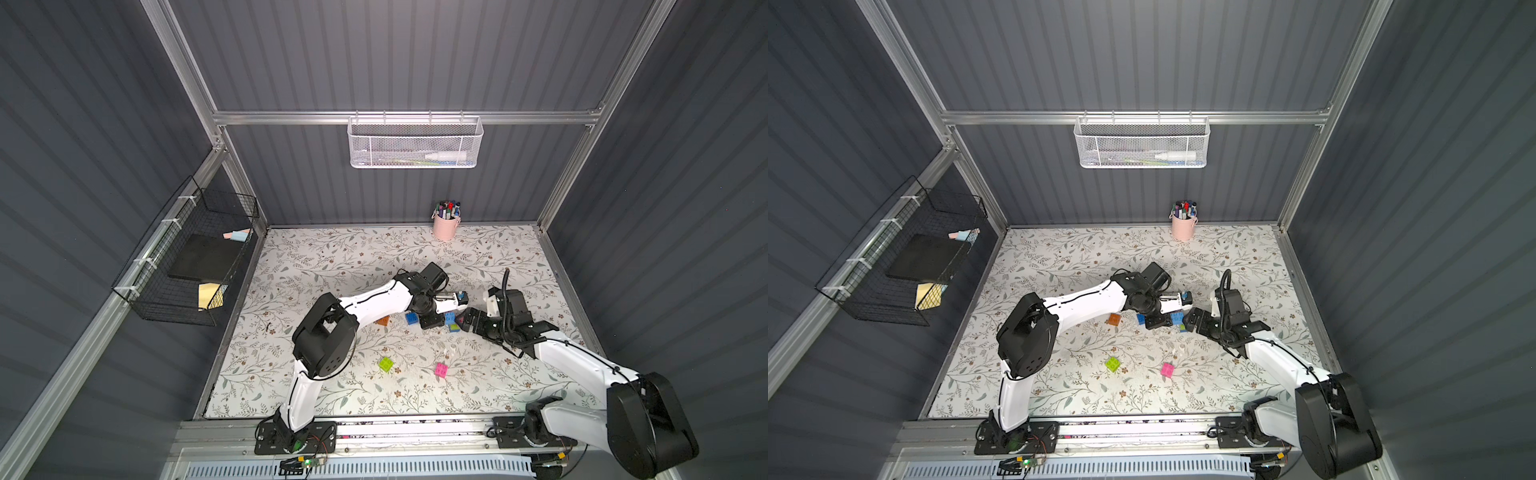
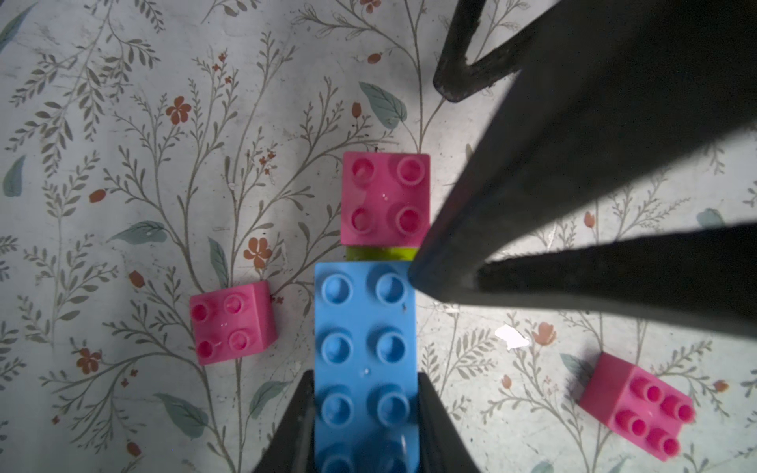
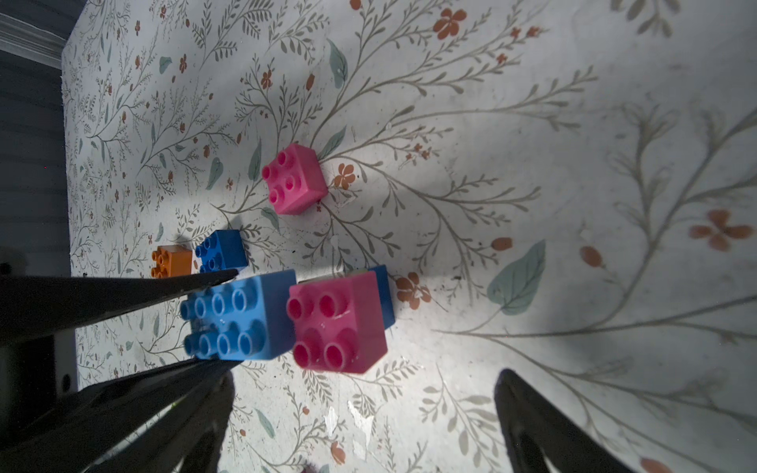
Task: Assemble the number 4 with lego
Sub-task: Assemble the lego brick with the lego brick.
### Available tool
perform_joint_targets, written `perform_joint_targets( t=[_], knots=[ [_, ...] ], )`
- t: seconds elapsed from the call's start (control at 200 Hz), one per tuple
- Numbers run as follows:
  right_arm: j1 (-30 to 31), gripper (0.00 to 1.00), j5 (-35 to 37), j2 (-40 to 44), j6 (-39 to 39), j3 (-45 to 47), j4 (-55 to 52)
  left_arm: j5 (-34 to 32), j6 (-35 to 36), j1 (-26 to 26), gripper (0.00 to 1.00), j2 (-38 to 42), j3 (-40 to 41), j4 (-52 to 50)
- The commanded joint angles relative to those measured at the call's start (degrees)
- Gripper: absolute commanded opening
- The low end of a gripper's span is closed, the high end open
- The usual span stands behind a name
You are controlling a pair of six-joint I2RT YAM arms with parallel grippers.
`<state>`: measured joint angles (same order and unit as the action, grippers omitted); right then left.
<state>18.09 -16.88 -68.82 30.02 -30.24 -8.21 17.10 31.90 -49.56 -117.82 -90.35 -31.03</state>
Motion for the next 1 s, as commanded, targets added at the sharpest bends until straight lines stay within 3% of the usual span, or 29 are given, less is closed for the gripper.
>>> perform_joint_targets(
  t=[0.0, 0.99],
  knots=[
    [-0.16, 0.99, 0.1, 0.07, -0.4, -0.32, 0.4, -1.91, -0.44, -0.71, 0.02, 3.69, 1.2, 0.5],
    [-0.16, 0.99, 0.94, 0.17, -0.36, 0.44, 0.65, -0.97, 0.31, -2.18, 0.01, 3.21, -0.45, -2.35]
  ],
)
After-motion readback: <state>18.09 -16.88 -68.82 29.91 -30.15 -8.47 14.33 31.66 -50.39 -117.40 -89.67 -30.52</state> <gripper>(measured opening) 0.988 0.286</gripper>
